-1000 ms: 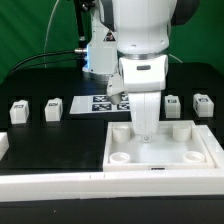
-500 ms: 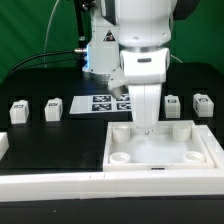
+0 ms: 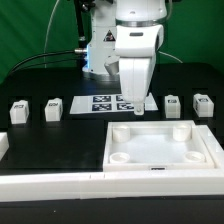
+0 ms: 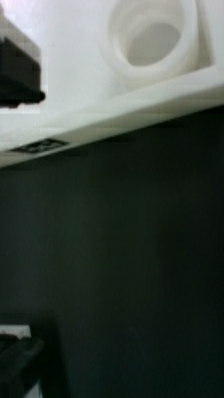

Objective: Assemble one leg

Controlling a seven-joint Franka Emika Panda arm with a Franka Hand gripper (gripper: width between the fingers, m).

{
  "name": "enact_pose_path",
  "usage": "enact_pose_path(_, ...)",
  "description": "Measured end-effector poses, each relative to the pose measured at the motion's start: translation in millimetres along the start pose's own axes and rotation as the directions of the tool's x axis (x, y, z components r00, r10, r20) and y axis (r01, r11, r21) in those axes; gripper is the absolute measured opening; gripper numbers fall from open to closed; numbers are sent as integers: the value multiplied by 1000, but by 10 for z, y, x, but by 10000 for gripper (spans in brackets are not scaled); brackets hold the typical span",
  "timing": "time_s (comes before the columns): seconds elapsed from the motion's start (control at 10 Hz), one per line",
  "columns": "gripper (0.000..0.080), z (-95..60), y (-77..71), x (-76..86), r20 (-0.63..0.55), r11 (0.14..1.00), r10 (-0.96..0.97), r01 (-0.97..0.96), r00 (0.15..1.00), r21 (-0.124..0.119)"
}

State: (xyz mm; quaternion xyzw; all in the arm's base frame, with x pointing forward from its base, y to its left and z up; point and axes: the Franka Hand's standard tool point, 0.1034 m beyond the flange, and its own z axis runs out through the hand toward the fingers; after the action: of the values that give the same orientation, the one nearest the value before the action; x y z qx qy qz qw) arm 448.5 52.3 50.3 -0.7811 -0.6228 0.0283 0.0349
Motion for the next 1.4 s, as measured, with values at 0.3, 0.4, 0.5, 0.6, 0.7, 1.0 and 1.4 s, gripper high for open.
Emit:
enact_pose_path(0.3,649,2,-8,5,-2,973,233,-233,973,2)
enact_pose_path(0.4,649,7,-9,-9,-5,943,334,-334,943,0)
enact_pose_path(0.5,649,20,-34,-54,-15,883,468,-468,883,4)
enact_pose_path(0.6,649,8,-67,-42,-15,791,611,-611,791,12)
enact_pose_path(0.7,649,-2,-85,-11,-16,713,701,-701,713,15)
enact_pose_path(1.0,649,41,-196,92,3,371,929,-928,371,44)
enact_pose_path(1.4,649,66,-469,404,23,300,953,-953,301,41)
